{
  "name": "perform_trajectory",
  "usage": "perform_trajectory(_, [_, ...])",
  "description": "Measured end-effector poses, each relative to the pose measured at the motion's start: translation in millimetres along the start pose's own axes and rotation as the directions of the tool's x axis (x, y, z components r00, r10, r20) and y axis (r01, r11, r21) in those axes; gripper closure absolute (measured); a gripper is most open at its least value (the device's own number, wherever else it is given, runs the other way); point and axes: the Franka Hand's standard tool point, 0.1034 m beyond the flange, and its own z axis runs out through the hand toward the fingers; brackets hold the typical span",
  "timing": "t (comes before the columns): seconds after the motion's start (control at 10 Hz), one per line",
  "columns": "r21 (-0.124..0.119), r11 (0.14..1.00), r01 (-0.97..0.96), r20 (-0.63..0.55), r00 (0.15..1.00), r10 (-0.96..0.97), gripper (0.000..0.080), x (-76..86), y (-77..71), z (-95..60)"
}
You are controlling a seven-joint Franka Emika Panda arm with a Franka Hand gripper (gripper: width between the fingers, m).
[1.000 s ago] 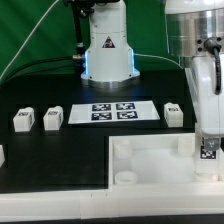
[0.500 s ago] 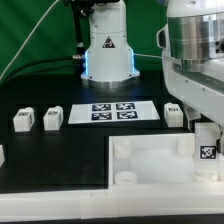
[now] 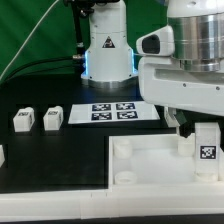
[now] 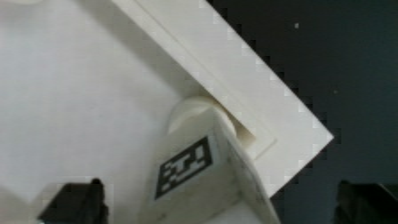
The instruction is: Assemble one leg
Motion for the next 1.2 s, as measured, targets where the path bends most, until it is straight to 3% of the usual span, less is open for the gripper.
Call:
perform_trajectory(0.4, [-0.008,0.915,0.404,-0.001,0.915,-0.404,0.0151,1.5,2.6,0.5])
perform_trajectory(0.7, [-0.007,0.879,0.476,0.000,0.880,-0.476,0.0151,1.8,3.1,0.7])
perform_trajectory(1.0, [-0.008,0.880,0.475,0.000,0.880,-0.475,0.0509,2.2,3.5,0.8])
perform_trajectory(1.2, [-0.007,0.884,0.468,0.000,0.884,-0.468,0.0508,2.3,3.5,0.8])
